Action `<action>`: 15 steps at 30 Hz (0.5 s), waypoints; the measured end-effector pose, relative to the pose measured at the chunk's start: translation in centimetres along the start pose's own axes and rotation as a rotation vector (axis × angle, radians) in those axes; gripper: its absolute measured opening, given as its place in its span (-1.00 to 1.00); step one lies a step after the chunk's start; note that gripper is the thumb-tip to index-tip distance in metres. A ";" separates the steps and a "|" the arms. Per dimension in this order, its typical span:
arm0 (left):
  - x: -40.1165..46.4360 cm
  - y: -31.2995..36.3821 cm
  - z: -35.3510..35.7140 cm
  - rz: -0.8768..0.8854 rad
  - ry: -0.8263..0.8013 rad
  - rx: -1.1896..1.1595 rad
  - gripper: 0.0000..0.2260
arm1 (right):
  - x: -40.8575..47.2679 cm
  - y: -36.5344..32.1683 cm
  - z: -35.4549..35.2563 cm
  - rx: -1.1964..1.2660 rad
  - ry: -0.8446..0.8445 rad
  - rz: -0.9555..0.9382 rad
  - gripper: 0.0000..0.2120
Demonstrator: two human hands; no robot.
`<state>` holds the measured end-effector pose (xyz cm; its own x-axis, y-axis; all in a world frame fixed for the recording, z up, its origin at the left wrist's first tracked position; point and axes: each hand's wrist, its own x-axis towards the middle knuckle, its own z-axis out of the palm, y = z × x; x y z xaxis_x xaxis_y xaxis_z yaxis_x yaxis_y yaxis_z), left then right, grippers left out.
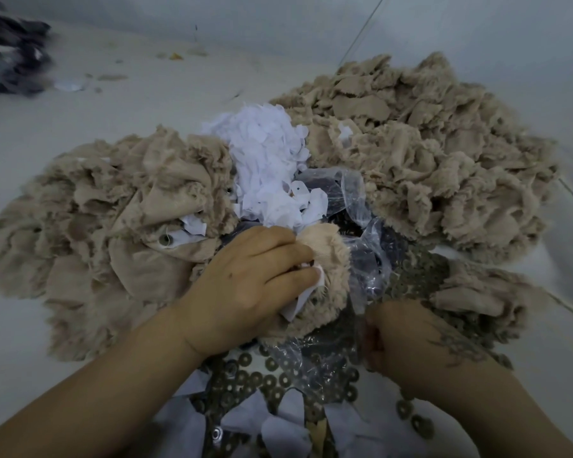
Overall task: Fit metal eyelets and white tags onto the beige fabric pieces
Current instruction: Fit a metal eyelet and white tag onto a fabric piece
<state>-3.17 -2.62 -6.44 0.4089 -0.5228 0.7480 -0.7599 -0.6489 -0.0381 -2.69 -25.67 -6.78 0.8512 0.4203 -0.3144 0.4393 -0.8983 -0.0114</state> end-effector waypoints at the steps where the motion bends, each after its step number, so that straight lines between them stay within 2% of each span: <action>1: -0.2 -0.2 0.2 -0.004 -0.020 -0.005 -0.78 | 0.0 0.0 -0.1 0.010 0.018 -0.005 -0.84; 7: -0.5 -0.6 0.4 0.003 -0.096 -0.005 -0.80 | -0.8 -0.3 0.3 0.135 0.148 0.000 -0.79; 13: -0.4 -0.6 0.8 0.015 -0.087 -0.020 -0.86 | -0.4 -1.2 0.2 0.140 0.147 0.009 -0.69; 15: -0.5 -0.7 0.8 0.010 -0.089 -0.023 -0.83 | -0.4 -1.2 0.3 0.136 0.166 0.028 -0.77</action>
<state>-2.47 -2.34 -7.28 0.4435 -0.5767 0.6861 -0.7752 -0.6310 -0.0292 -3.65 -24.82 -6.90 0.9032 0.3998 -0.1564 0.3811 -0.9144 -0.1363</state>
